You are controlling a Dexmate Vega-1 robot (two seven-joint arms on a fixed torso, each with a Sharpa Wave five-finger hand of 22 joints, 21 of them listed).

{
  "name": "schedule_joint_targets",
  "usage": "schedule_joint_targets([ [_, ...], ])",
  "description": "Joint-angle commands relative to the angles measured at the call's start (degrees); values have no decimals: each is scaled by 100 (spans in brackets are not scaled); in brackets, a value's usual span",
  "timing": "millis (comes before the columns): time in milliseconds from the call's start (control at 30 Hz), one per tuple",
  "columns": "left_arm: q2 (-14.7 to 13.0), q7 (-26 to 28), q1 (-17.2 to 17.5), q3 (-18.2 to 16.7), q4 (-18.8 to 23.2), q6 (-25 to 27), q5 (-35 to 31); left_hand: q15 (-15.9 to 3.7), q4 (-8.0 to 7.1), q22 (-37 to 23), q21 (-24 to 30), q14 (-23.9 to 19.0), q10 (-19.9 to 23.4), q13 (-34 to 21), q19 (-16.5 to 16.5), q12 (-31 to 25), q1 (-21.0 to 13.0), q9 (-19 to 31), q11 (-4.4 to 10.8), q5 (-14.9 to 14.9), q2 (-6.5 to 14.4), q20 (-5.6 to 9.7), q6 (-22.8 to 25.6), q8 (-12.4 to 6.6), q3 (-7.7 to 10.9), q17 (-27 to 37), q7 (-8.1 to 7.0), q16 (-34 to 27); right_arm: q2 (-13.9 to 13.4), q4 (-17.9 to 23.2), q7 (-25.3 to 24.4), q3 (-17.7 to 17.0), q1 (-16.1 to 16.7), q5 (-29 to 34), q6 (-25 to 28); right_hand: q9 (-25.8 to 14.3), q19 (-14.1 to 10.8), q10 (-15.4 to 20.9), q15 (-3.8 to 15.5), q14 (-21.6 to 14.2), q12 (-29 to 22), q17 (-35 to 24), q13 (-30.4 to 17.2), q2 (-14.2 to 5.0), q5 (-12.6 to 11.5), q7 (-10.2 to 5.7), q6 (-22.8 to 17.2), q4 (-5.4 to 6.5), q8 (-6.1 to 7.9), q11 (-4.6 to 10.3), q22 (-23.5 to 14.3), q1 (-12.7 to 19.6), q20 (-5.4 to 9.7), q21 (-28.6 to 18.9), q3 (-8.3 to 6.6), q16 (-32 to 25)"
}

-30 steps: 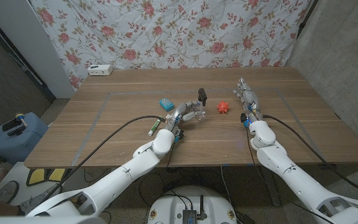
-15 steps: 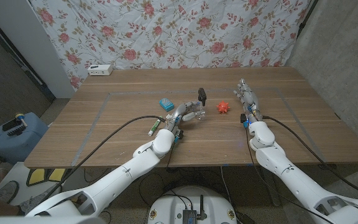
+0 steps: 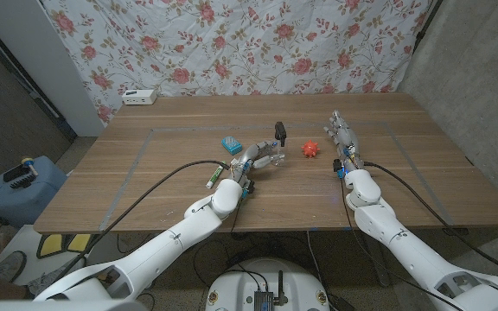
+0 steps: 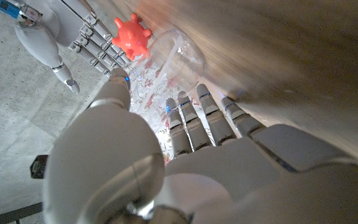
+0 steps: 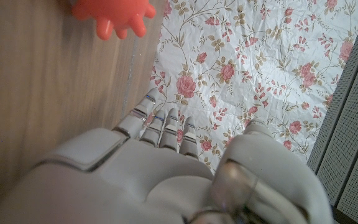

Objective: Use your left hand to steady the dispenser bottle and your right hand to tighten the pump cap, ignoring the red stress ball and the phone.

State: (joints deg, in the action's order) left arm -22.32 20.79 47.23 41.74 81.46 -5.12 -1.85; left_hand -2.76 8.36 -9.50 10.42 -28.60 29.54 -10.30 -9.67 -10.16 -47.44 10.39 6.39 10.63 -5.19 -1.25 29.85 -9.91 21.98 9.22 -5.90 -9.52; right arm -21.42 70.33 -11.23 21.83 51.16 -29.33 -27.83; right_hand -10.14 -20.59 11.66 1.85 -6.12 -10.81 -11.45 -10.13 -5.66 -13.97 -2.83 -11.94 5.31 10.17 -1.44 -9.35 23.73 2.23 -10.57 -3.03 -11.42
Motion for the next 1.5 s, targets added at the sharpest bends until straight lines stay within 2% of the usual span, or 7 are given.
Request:
schedule_joint_targets([
  [33,-37,-85,-10,-24,40,5,102,-399,-36,-13,-22,244,-222,-18,116,14,54,-4,-15,63,-110,-86,-251,25,-116,25,23,-2,30,-22,-57,24,3,45,-10,2,12,-25,-15,-5,18,-4,-10,29,10,-44,-14,8,37,15,-12,-23,286,1,30,6],
  [133,-59,-106,-9,-40,81,27,122,-370,-67,-14,-28,387,-355,-18,194,12,120,-6,-12,83,-124,-110,-389,19,-184,28,65,-3,31,-16,-92,34,3,74,8,3,18,-35,-14,-4,20,-1,-10,28,11,-48,-15,2,38,63,-13,-26,281,2,31,8],
  [233,-76,-123,-20,-49,84,-23,128,-335,-95,-14,-24,565,-509,-16,258,12,188,-9,-38,106,-136,-131,-520,14,-252,29,85,1,51,-44,-105,40,-4,81,-7,3,23,-33,-12,-5,18,2,-11,27,13,-64,-22,-2,41,6,-13,-28,279,3,33,8],
  [633,-214,-303,-35,-80,215,-28,167,-239,-148,-14,-38,1025,-917,-10,504,12,352,-18,-100,188,-176,-227,-854,0,-427,28,126,7,123,-141,-195,66,-25,152,-73,3,34,-36,-30,-3,15,8,-11,37,18,-108,-36,-13,45,1,-13,-41,261,4,44,11],
  [1033,-563,-740,61,-177,707,309,382,-142,-199,-14,-34,1383,-1227,-8,692,1,542,-23,-115,299,-267,-269,-1184,21,-626,31,232,-5,205,-147,-352,81,17,238,-155,3,36,-38,-36,-9,14,13,-12,36,20,-142,-55,-26,50,11,-13,-45,250,2,48,11],
  [1333,-766,-756,184,-278,1027,471,412,-99,-209,-14,-25,1469,-1301,-8,737,-17,580,-24,-149,348,-269,-278,-1282,9,-683,31,268,-15,260,-146,-440,104,31,306,-201,3,37,-44,-45,-5,14,16,-13,31,21,-157,-60,-38,49,9,-13,-43,250,1,47,14],
  [1500,-868,-796,231,-343,1082,368,452,-91,-214,-14,-20,1463,-1277,-7,743,-37,591,-24,-163,363,-265,-280,-1282,-3,-700,31,266,-29,262,-84,-511,109,59,360,-198,3,40,-51,-39,-1,16,17,-13,29,22,-160,-60,-42,48,15,-13,-44,247,1,47,15],
])
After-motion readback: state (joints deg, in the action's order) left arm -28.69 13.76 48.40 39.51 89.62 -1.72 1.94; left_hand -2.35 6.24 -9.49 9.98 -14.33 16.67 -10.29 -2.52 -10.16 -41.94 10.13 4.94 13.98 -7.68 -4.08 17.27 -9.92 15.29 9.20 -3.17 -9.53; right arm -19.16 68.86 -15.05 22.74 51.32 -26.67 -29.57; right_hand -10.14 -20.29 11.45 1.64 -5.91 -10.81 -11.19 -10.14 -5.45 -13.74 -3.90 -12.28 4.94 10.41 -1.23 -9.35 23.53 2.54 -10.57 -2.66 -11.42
